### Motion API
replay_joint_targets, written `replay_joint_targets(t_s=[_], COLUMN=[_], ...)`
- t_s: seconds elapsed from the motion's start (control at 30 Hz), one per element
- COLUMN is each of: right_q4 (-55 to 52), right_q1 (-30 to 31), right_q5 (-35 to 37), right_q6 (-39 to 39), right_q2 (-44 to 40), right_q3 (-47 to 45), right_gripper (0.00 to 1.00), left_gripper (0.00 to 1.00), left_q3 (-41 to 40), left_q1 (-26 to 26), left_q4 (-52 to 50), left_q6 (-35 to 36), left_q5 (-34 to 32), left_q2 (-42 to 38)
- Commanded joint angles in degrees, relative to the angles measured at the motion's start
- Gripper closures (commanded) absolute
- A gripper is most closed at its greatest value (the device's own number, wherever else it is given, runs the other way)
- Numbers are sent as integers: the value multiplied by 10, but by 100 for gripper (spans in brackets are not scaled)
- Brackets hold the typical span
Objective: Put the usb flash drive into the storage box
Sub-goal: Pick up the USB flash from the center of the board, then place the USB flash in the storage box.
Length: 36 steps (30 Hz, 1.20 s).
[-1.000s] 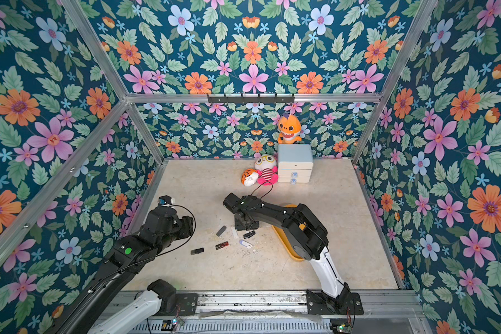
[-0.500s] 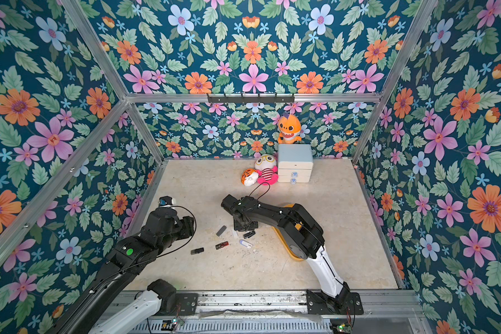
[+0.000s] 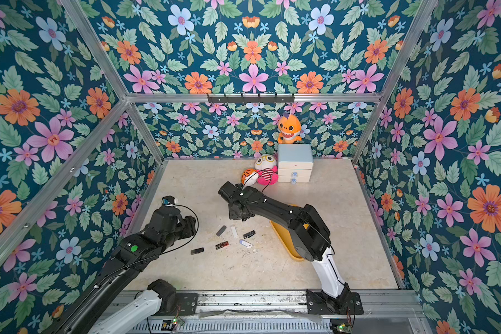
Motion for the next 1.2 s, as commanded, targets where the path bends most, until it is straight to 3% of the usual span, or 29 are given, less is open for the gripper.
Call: replay_joint_targets(t_s=[0.0, 0.3, 0.47, 0.67, 0.9, 1.17], right_q4=[-24, 38, 50, 107, 140, 154], right_q1=[-10, -124, -187, -191, -196, -227], right_q5=[16, -56, -104, -132, -127, -119], right_q6=[-26, -79, -107, -111, -116, -120], right_q2=[-51, -314, -370, -327, -222, -165], right_q3=[-11, -251, -360, -421, -405, -396], right_gripper=[86, 88, 88, 88, 88, 88], left_gripper=[32, 31, 31, 31, 31, 31], left_q3=[1, 0, 0, -1, -2, -2], left_q1=[0, 0, 0, 0, 0, 0], left_q4=[3, 6, 7, 9, 9, 8], left_q6=[-2, 0, 1, 1, 1, 1], left_q5=[-6, 1, 6, 8, 8, 8], left_q2=[0, 6, 12, 13, 17, 24])
